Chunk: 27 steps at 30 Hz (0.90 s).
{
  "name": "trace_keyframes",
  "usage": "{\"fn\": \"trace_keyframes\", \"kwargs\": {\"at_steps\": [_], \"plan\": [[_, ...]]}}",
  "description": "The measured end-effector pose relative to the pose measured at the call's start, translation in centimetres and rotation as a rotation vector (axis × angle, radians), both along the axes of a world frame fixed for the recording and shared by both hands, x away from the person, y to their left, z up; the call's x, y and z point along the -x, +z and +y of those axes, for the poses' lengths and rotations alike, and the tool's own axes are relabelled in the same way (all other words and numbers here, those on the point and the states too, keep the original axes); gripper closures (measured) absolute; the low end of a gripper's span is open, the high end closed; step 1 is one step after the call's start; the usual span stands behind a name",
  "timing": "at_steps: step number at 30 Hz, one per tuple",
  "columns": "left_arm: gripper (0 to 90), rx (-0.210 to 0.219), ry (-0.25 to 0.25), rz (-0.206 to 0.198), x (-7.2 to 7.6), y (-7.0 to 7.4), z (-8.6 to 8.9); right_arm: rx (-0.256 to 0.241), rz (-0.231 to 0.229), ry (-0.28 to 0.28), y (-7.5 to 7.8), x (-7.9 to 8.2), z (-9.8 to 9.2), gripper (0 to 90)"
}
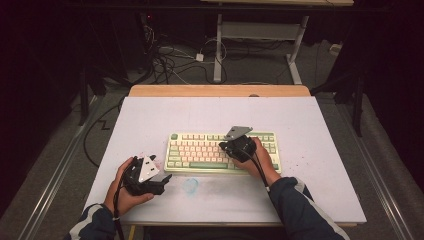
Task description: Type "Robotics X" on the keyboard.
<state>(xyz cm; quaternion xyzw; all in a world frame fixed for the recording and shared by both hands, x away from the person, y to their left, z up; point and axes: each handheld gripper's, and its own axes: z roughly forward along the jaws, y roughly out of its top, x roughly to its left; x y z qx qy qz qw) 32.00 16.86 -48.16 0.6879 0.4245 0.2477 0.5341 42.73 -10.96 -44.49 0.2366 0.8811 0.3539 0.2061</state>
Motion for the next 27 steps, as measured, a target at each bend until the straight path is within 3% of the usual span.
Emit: {"fn": "trace_keyframes", "kwargs": {"at_steps": [4, 11, 17, 23, 27], "plan": [[17.6, 0.001, 0.003, 0.002, 0.0, -0.1, 0.0, -0.044, -0.028, -0.008, 0.7, 0.2, -0.5, 86.5], [17.6, 0.01, 0.006, 0.005, -0.3, -0.1, -0.1, -0.116, -0.067, -0.015, 1.5, 0.7, -1.4, 74.1], [18.7, -0.011, 0.006, 0.013, -0.4, -0.3, -0.1, -0.14, -0.104, -0.005, 2.1, 1.3, -1.8, 53.3], [21.7, -0.015, 0.026, 0.014, -0.5, -0.4, 0.0, -0.144, -0.146, -0.038, 2.5, 2.0, -2.4, 34.4], [24.1, -0.017, 0.031, 0.017, -0.6, -0.4, 0.1, -0.157, -0.168, -0.056, 2.6, 2.5, -2.8, 28.5]]}}
